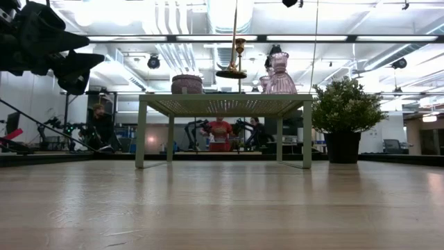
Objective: Pick & Place candle stick holders
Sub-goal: Put the top gold candle holder on the shelf aligned with the other gold candle holder
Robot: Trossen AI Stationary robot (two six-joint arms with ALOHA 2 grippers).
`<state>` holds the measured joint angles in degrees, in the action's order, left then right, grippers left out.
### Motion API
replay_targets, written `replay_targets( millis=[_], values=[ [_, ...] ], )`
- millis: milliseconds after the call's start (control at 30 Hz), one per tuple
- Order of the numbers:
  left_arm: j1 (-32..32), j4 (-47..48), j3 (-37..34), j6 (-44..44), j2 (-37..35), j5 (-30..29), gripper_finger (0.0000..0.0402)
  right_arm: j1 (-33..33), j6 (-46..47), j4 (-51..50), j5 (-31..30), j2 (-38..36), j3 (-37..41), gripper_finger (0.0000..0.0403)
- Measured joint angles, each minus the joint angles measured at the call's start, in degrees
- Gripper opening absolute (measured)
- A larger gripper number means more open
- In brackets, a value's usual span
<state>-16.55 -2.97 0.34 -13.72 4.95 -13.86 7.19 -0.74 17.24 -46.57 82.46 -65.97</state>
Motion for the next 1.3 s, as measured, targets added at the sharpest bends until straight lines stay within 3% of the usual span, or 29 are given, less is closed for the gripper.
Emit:
replay_targets(
  millis=[467, 1300],
  values=[
    [0.01, 0.01, 0.00, 0.00, 0.04, 0.01, 0.0193, -7.36, 7.41, -5.10, 3.23, 2.77, -0.86, 0.0013],
    [0.00, 0.01, 0.00, 0.00, 0.04, -0.01, 0.0193, -10.47, 9.57, -8.78, 3.08, 2.83, -0.33, 0.0013]
  ],
)
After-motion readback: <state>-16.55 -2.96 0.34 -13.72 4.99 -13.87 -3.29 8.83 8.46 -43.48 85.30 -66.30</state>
